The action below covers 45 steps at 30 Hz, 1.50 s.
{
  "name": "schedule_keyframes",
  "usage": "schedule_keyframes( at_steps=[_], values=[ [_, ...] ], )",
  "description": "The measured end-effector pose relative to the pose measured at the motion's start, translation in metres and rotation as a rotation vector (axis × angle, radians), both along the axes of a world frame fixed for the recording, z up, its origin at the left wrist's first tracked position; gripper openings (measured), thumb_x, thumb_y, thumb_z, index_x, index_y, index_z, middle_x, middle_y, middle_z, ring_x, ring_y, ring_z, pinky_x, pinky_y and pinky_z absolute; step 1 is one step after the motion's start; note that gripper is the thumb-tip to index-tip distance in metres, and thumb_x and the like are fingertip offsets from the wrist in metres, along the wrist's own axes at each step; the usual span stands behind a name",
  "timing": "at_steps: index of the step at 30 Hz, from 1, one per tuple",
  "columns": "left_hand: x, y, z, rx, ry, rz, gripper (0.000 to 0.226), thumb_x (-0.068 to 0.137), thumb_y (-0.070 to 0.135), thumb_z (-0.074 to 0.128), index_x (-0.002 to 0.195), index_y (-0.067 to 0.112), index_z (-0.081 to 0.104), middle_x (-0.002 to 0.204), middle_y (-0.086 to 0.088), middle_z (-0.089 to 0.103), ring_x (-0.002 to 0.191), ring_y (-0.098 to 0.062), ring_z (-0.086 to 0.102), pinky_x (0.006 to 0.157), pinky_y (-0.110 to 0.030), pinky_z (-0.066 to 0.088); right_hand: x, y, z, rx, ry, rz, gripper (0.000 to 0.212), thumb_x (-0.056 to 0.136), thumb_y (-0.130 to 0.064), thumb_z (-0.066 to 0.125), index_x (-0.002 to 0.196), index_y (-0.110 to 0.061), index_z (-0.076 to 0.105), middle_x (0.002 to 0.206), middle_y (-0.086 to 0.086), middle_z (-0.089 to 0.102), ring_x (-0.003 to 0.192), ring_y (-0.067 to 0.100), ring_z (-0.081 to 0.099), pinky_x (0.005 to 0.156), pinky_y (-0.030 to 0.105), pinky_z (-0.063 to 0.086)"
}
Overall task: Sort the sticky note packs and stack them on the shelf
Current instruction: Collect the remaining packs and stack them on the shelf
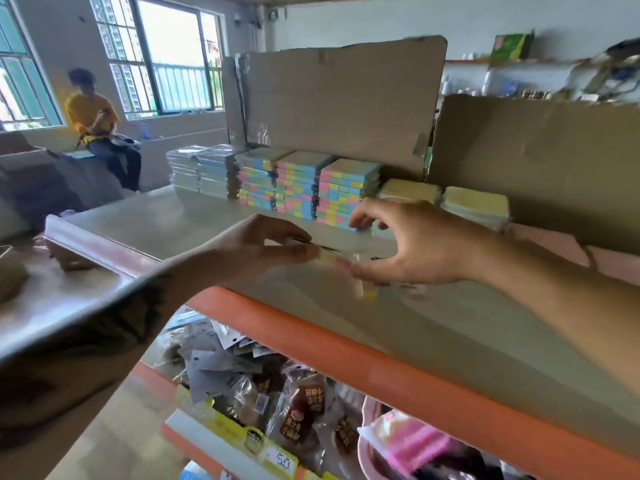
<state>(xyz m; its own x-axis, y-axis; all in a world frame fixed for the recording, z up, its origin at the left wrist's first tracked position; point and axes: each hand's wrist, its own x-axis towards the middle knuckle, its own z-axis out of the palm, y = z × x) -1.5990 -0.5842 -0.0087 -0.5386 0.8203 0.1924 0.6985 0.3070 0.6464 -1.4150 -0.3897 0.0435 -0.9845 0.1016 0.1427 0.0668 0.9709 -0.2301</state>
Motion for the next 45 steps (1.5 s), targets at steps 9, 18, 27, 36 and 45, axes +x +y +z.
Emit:
schedule_keyframes(
  at_steps=[9,18,27,36,45],
  values=[
    [-0.024,0.014,0.018,0.224,-0.103,-0.172,0.119,0.058,0.102,0.047,0.099,-0.007,0.069,0.09,-0.028,0.066,0.077,-0.031,0.063,0.068,-0.031,0.041,-0.04,-0.04,0.016,-0.179,0.163,-0.081,0.027,0.082,-0.039,0.08,0.107,-0.034,0.07,0.079,-0.016,0.07,0.068,0.0,0.063,0.061,0.021,0.048],
    [-0.06,0.015,0.027,0.362,-0.568,-0.236,0.017,0.073,0.036,0.086,0.081,0.023,0.079,0.083,-0.004,0.071,0.079,-0.02,0.067,0.079,-0.042,0.048,-0.072,-0.04,0.001,-0.85,0.485,-0.362,0.035,0.069,-0.031,0.077,0.099,-0.015,0.07,0.094,0.016,0.074,0.075,0.023,0.069,0.066,0.041,0.052],
    [-0.067,0.02,0.028,0.39,-0.714,-0.279,0.038,0.077,0.041,0.079,0.099,0.01,0.077,0.099,-0.014,0.075,0.086,-0.023,0.069,0.08,-0.042,0.049,-0.085,-0.056,-0.018,-1.428,0.613,-0.353,0.034,0.084,-0.008,0.076,0.112,-0.008,0.059,0.102,0.021,0.074,0.081,0.028,0.068,0.07,0.038,0.046],
    [-0.059,0.023,0.027,0.455,-0.698,-0.218,0.027,0.098,0.028,0.062,0.096,0.004,0.073,0.081,-0.006,0.07,0.073,-0.018,0.064,0.072,-0.033,0.05,-0.053,-0.043,-0.014,0.032,0.478,-0.159,0.083,0.061,-0.074,0.077,0.128,-0.043,0.037,0.154,-0.013,0.032,0.144,0.011,0.034,0.112,0.019,0.028],
    [-0.056,0.019,0.027,0.356,-0.409,-0.274,0.071,0.081,0.071,0.058,0.102,0.005,0.072,0.09,-0.007,0.073,0.083,-0.021,0.065,0.081,-0.039,0.049,-0.061,-0.028,0.009,0.22,0.436,-0.026,0.062,0.073,-0.076,0.07,0.123,-0.042,0.056,0.124,-0.027,0.052,0.12,0.002,0.051,0.106,0.039,0.039]
  ],
)
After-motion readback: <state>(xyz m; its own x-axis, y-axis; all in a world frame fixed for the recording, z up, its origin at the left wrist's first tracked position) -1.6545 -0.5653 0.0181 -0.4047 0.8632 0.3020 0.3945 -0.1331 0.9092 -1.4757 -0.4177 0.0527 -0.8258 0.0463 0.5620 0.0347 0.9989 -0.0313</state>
